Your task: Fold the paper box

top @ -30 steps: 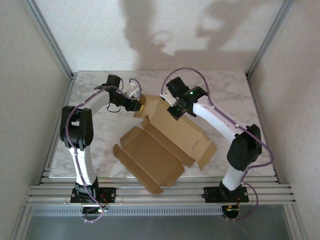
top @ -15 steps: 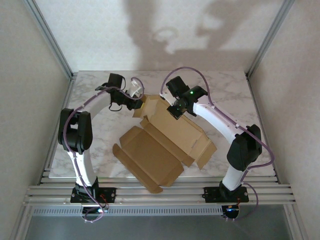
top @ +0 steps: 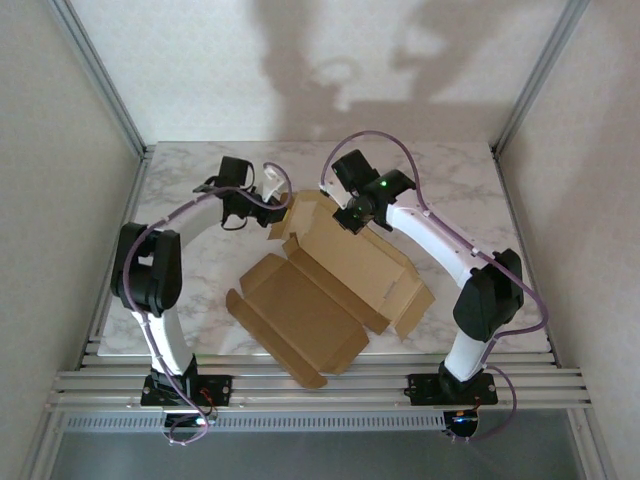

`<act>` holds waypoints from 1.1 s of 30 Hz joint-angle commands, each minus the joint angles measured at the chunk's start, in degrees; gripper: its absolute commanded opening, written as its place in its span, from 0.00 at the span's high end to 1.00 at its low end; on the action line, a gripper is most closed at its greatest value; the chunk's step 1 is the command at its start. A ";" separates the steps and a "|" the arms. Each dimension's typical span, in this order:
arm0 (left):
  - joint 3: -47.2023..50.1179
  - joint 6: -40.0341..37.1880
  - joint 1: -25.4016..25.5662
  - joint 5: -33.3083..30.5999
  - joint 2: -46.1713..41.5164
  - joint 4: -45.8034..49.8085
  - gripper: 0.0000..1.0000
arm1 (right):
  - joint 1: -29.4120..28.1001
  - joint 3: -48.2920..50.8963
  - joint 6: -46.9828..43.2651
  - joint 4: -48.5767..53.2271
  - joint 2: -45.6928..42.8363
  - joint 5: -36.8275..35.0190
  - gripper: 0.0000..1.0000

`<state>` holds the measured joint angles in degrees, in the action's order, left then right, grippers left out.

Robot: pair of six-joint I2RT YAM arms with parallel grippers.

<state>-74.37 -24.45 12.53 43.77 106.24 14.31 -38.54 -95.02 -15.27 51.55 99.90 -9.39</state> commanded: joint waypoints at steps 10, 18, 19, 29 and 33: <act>12.03 11.37 1.71 -3.98 -9.28 -20.67 0.97 | 0.26 -2.36 7.16 1.13 -7.77 1.78 0.47; 14.43 11.52 4.11 -7.32 -9.84 -23.19 0.96 | 0.80 0.27 12.72 -1.36 -11.95 5.55 0.42; 15.00 11.65 4.40 -7.79 -10.12 -23.90 0.96 | 1.20 -0.25 13.72 -1.62 -11.64 6.67 0.43; 22.69 14.81 6.51 -11.41 -13.16 -33.06 0.94 | 4.10 -6.53 29.47 -5.15 -3.51 3.86 0.88; 24.98 15.91 7.36 -12.18 -14.03 -36.53 0.94 | 5.45 -7.00 31.81 -6.85 -1.15 2.49 0.92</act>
<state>-50.78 -10.37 18.92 32.86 94.11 -17.21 -34.11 -99.79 12.19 47.05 97.38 -4.93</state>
